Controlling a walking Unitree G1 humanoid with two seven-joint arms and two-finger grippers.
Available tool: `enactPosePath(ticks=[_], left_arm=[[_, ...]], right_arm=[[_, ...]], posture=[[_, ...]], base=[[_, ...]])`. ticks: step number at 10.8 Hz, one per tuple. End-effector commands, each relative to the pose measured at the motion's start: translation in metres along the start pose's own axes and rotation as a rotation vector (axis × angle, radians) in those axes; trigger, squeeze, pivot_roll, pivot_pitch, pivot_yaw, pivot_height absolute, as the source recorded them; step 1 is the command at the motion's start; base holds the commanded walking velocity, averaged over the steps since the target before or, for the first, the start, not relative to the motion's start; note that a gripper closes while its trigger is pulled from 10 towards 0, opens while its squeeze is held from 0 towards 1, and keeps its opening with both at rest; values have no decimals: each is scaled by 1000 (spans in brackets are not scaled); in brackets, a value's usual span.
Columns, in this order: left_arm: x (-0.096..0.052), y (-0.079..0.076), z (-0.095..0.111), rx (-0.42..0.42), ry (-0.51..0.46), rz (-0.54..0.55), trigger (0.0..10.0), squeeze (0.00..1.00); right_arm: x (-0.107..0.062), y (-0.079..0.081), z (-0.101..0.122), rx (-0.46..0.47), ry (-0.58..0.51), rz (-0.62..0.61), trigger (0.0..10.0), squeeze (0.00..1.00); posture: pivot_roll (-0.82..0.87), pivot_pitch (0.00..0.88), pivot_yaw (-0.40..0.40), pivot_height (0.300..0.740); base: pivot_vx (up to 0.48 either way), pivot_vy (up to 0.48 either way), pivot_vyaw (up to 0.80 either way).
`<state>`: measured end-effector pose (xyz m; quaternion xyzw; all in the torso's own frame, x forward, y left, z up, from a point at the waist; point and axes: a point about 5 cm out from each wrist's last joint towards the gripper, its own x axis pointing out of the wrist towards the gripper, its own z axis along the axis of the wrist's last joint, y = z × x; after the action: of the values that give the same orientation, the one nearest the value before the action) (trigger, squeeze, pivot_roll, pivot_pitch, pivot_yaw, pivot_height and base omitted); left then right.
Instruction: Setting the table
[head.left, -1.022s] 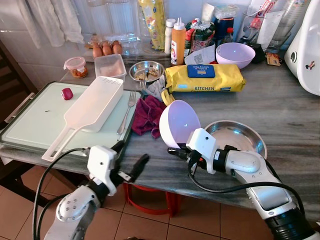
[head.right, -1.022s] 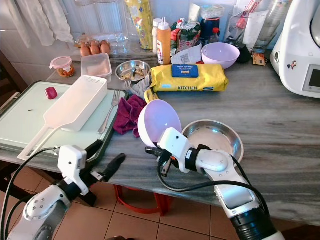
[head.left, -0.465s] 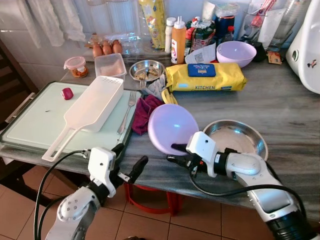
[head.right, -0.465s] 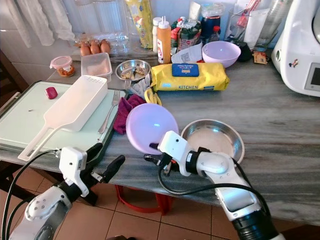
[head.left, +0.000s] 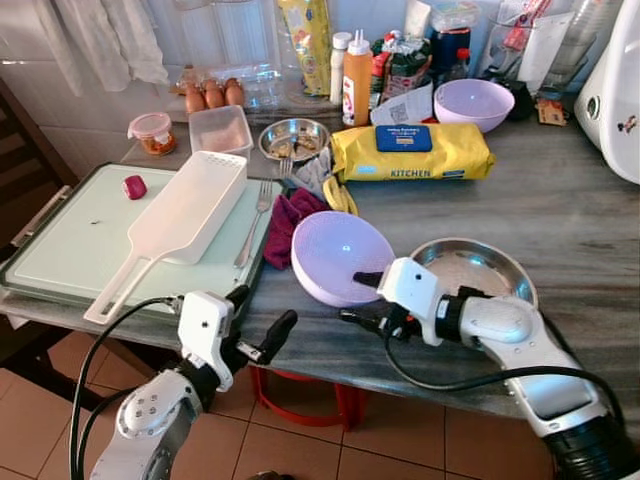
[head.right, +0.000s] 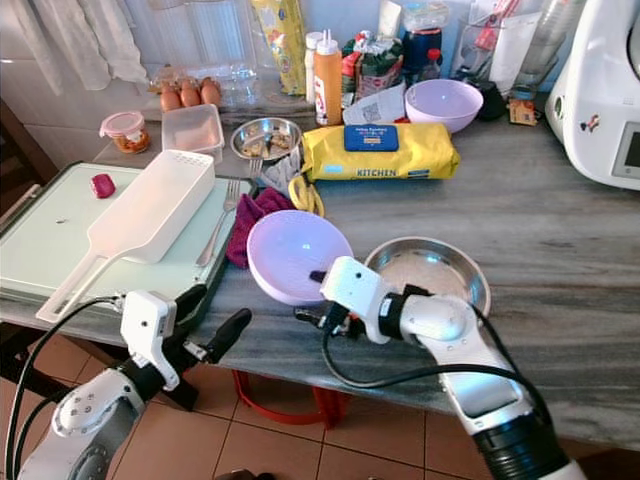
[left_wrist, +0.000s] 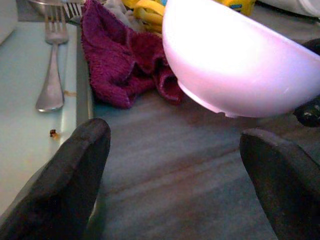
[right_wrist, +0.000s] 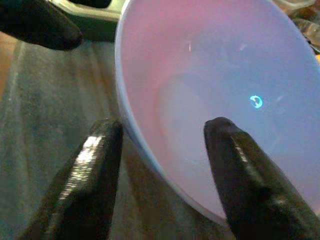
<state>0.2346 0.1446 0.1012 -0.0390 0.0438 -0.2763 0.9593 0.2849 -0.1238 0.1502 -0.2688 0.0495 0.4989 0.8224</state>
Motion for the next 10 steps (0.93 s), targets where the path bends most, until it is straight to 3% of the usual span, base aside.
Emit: enactPosePath(ticks=[1,4,10], left_arm=[[-2,3,2,0,2,13,10000,0],[0,2,3,-8,13,11,10000,0],[4,5,1,-7,27,9,10000,0]], right_arm=[[-2,-5,10,-78,2,-11,10000,1000],[-14,-19,4,-109,106,-57,10000,1000],[-33,-32,4,-173,164,-132,10000,1000]], posture=[[-1,120,95,740],[-5,120,104,740],[-15,110,111,740]], base=[[0,0,0],[0,0,0],[0,0,0]])
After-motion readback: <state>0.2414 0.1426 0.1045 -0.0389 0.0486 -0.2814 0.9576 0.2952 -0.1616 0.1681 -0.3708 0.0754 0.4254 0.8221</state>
